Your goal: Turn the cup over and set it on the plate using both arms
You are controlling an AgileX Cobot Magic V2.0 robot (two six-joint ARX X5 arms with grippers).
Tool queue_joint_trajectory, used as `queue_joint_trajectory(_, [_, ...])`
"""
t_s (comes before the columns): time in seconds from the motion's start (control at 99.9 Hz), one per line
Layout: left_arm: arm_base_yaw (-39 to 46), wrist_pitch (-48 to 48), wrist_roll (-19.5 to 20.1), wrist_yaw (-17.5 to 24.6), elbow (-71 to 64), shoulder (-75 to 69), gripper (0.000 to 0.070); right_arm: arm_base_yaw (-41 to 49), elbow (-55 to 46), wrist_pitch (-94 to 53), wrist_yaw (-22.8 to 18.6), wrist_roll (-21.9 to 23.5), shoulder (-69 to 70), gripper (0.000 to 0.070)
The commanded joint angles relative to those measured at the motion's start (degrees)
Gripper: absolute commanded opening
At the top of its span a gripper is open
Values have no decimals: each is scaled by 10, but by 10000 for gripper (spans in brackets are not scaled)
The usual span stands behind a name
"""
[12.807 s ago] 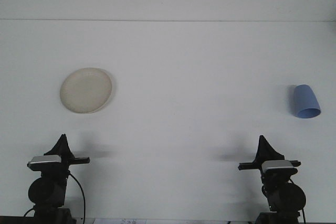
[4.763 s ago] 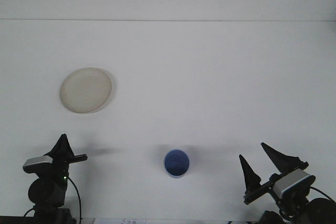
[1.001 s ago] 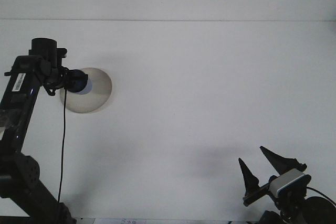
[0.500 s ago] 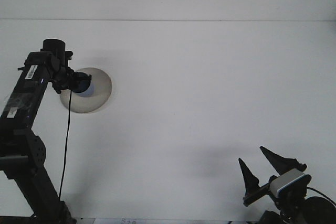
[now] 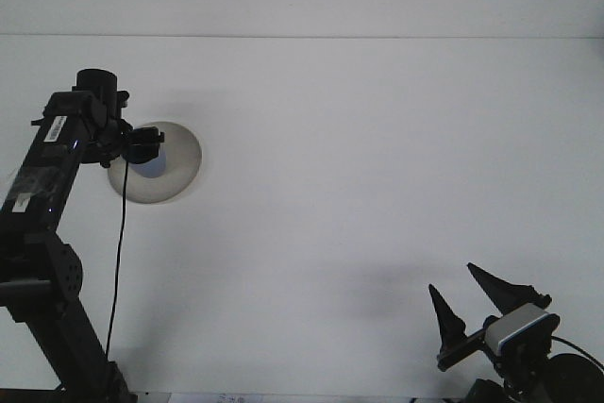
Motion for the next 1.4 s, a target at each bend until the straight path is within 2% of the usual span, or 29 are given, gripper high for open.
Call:
queue_joint_trajectory(0.0, [1, -4, -12, -1, 28, 7, 505, 6, 1, 5, 0, 8, 0, 478])
queue_joint_trajectory(0.19, [1, -4, -16, -1, 49, -62, 505, 6, 1, 5, 0, 8, 0, 478])
queue_joint_trajectory(0.43, [0, -5, -19, 0, 49, -229, 505, 6, 1, 5, 0, 5, 0, 478])
queue_joint_trajectory(0.61, [-24, 2, -31, 35, 23, -373, 504, 6, 1, 6, 3, -10, 0, 478])
queue_joint_trajectory(0.84, [-108, 94, -52, 40, -191, -588, 504, 6, 1, 10, 21, -12, 0, 478])
queue_joint_trajectory(0.951, [-158, 150, -112, 73, -333, -701, 503, 6, 1, 10, 34, -15, 0, 479])
queue_joint_trajectory(1.011, [-179, 167, -134, 75, -400, -755, 503, 6, 1, 9, 34, -20, 0, 479])
queue_joint_trajectory(1.211, [-207, 204, -157, 78, -562, -879, 503, 6, 1, 9, 34, -21, 0, 479])
queue_joint_trajectory(1.391, [-208, 203, -162, 78, -610, -913, 499, 6, 1, 10, 34, -21, 0, 478])
